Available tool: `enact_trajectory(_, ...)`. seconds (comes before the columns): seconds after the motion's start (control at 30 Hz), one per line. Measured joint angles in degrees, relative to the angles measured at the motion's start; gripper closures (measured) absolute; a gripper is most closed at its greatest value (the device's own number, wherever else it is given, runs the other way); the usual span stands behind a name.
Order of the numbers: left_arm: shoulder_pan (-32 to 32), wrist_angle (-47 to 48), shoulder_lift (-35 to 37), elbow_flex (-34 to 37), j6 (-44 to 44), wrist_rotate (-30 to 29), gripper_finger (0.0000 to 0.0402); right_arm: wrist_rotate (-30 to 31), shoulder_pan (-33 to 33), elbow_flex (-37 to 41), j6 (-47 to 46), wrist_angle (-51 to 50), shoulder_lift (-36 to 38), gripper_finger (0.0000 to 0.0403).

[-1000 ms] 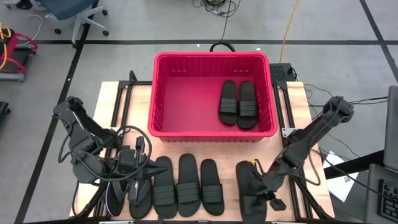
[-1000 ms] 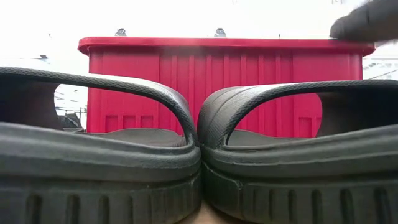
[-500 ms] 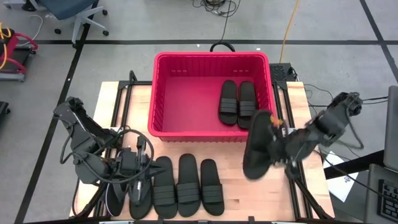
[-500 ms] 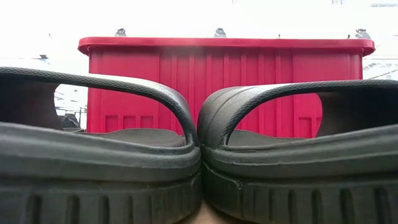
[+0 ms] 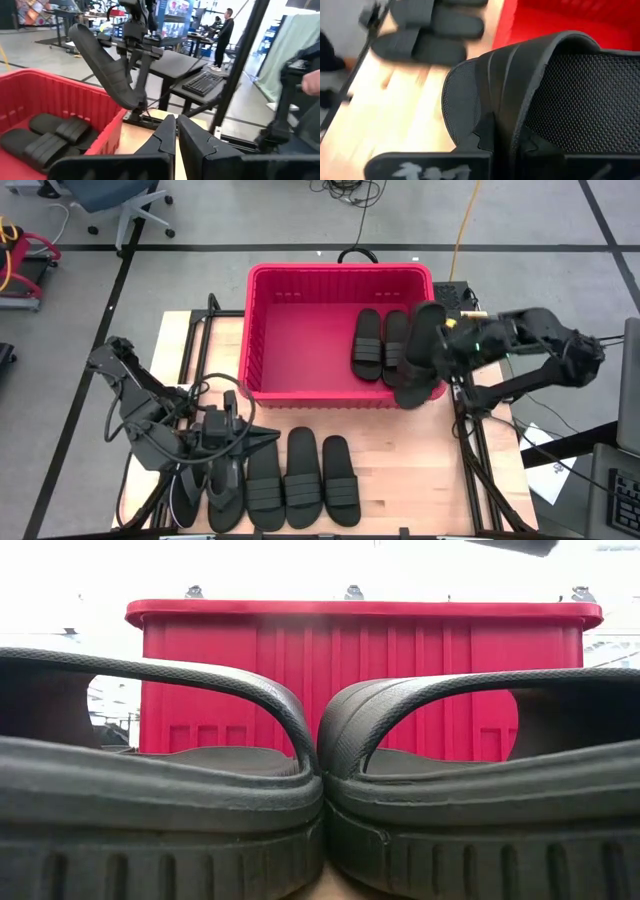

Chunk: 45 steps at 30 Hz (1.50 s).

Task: Pick and place slides into bin
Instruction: Put the black slide into the red bin

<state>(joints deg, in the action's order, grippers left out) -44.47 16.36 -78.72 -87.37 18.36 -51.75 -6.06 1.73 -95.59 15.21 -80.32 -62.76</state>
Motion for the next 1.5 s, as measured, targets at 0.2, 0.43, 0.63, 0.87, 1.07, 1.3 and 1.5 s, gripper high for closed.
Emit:
enact_trajectory(0.2, 0.9, 0.1, 0.0, 0.0, -0.8, -0.4, 0.0396, -13.1, 16.6, 0.0, 6.6, 10.2, -4.9, 0.0398)
enact_trajectory(0.43, 0.8, 3.3, 1.6, 0.0, -6.7, -1.2, 0.0388, -20.6, 23.2, 0.0, 9.4, 17.7, -16.7, 0.0398)
enact_trajectory(0.63, 0.4, 11.4, 6.7, 0.0, -6.7, -5.8, 0.0398, -27.1, 25.8, 0.0, 14.3, 21.3, -26.8, 0.0398)
enact_trajectory(0.87, 1.2, 19.4, 10.8, 0.0, -5.8, -5.4, 0.0385, -27.3, 27.1, 0.0, 14.6, 25.5, -33.6, 0.0398)
enact_trajectory(1.07, 1.5, 23.0, 12.3, 0.0, -6.0, -5.4, 0.0399, -33.0, 29.5, 0.0, 13.9, 33.6, -37.5, 0.0399)
enact_trajectory(1.3, 2.9, 24.8, 13.7, 0.0, -4.3, -7.1, 0.0389, -39.4, 32.8, 0.0, 13.4, 35.0, -42.9, 0.0399)
enact_trajectory(1.5, 6.0, 25.6, 14.3, 0.0, -4.1, -7.2, 0.0394, -39.1, 34.4, 0.0, 15.8, 33.6, -47.2, 0.0399)
